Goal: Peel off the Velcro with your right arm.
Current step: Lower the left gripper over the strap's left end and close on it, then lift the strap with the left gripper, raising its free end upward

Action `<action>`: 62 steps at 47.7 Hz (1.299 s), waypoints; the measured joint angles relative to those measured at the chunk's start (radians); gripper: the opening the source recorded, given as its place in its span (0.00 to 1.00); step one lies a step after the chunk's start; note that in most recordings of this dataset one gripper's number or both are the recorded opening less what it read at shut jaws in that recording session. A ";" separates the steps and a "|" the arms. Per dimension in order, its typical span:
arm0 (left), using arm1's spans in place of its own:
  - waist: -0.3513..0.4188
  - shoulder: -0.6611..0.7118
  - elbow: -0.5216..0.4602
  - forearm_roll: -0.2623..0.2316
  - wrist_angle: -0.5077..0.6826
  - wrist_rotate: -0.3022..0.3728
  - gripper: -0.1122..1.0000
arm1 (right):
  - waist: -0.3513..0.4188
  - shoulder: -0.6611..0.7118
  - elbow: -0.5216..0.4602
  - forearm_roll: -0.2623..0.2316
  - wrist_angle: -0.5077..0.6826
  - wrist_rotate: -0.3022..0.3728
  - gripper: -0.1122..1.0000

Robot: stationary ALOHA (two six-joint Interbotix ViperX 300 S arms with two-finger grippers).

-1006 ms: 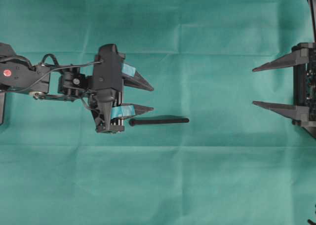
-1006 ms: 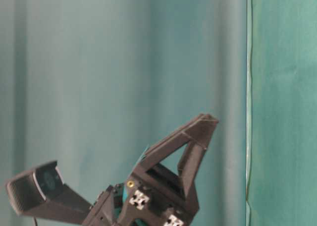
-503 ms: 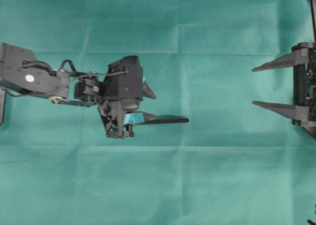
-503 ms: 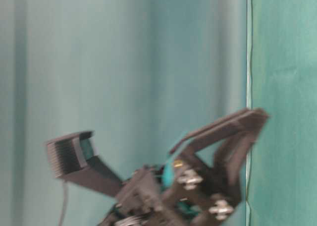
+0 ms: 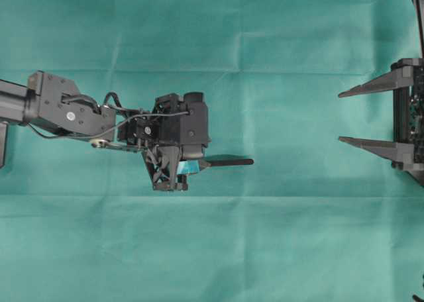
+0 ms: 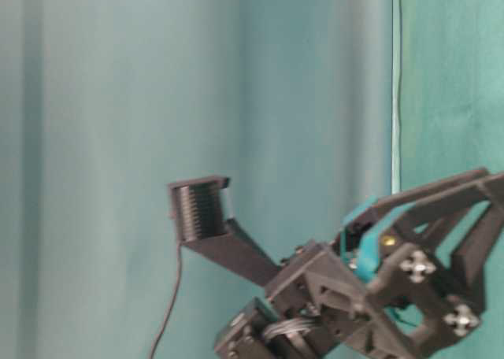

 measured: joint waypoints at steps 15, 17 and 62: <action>-0.002 0.066 -0.005 0.000 -0.037 -0.018 0.63 | 0.000 0.000 0.002 0.000 0.000 0.000 0.74; 0.000 0.072 -0.005 0.000 -0.041 -0.018 0.63 | 0.000 0.000 0.002 0.000 0.002 0.000 0.74; -0.011 0.117 0.017 0.002 -0.055 -0.020 0.28 | 0.000 0.000 0.005 0.000 0.000 0.000 0.74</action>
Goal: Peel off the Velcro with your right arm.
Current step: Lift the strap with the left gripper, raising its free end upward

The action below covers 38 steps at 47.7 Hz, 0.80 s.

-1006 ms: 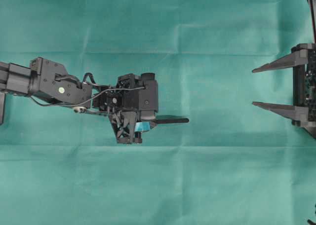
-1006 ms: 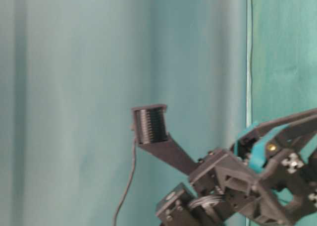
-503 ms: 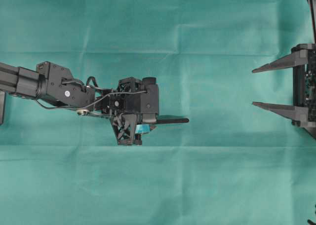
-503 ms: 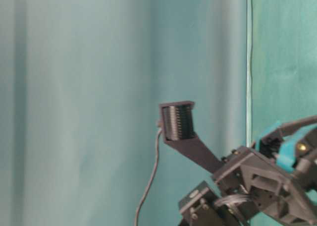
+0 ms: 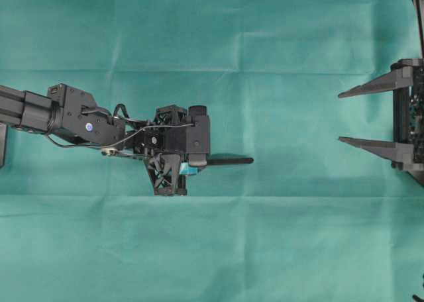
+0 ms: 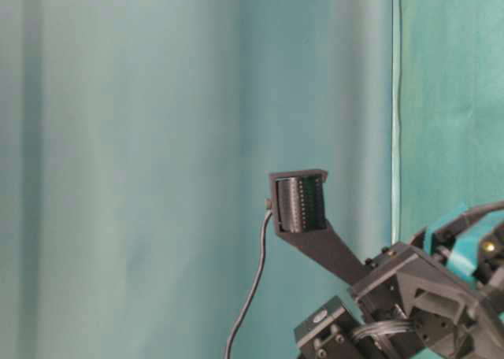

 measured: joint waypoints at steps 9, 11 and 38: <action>0.000 -0.006 0.006 -0.002 0.002 0.002 0.19 | 0.000 0.000 0.003 0.000 0.000 0.000 0.74; 0.002 -0.011 0.008 -0.002 0.002 0.000 0.19 | 0.000 0.000 0.003 0.000 0.000 0.000 0.74; 0.000 -0.225 0.061 -0.002 0.006 0.000 0.19 | 0.000 0.002 0.000 -0.020 0.000 -0.006 0.74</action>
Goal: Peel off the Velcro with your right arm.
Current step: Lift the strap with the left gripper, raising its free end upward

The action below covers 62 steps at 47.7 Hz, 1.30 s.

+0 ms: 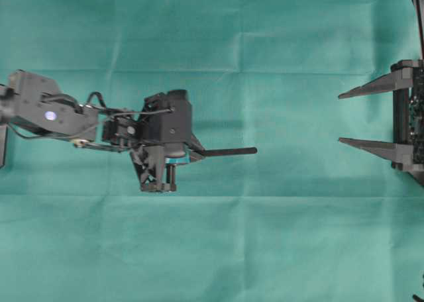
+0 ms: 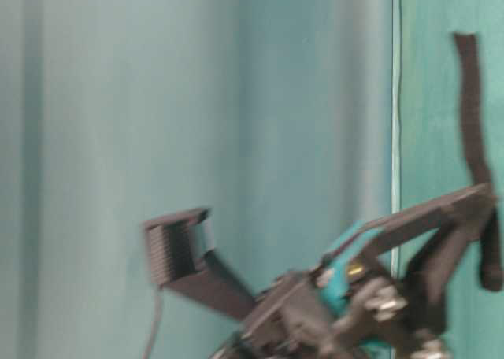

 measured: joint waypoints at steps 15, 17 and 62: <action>0.000 -0.170 0.032 0.000 0.000 -0.002 0.19 | -0.002 0.064 -0.081 -0.037 0.000 -0.020 0.72; 0.000 -0.184 0.035 0.000 0.000 0.000 0.19 | -0.003 0.081 -0.097 -0.043 0.002 -0.029 0.72; 0.055 -0.319 0.161 -0.011 -0.227 -0.535 0.19 | -0.069 0.561 -0.318 -0.052 -0.222 -0.336 0.71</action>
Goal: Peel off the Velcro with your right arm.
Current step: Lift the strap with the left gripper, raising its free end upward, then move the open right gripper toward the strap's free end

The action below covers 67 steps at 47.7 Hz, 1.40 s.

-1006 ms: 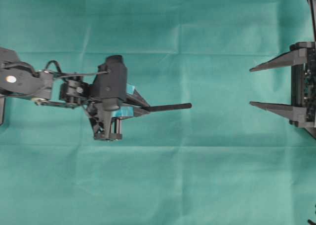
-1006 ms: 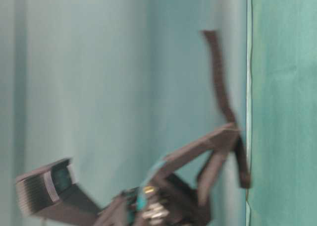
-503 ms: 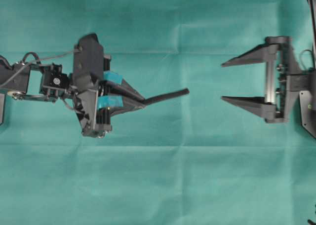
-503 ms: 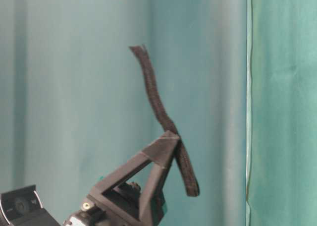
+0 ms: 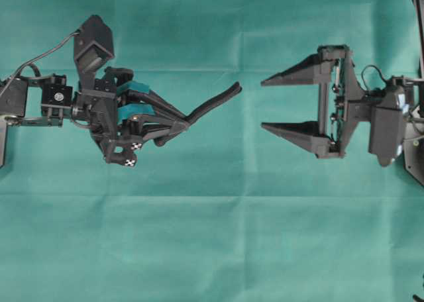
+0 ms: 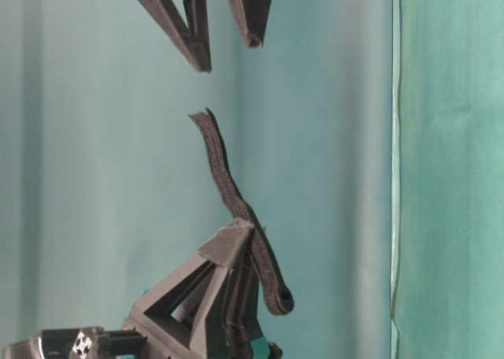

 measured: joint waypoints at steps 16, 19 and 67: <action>0.012 -0.014 0.031 0.000 -0.052 -0.072 0.19 | -0.028 0.063 -0.009 -0.002 -0.110 -0.040 0.71; 0.017 -0.014 0.031 0.000 -0.057 -0.084 0.19 | -0.029 0.072 -0.011 0.000 -0.126 -0.048 0.71; 0.025 -0.014 0.044 0.000 -0.066 -0.098 0.19 | -0.044 0.184 -0.067 0.000 -0.193 -0.052 0.66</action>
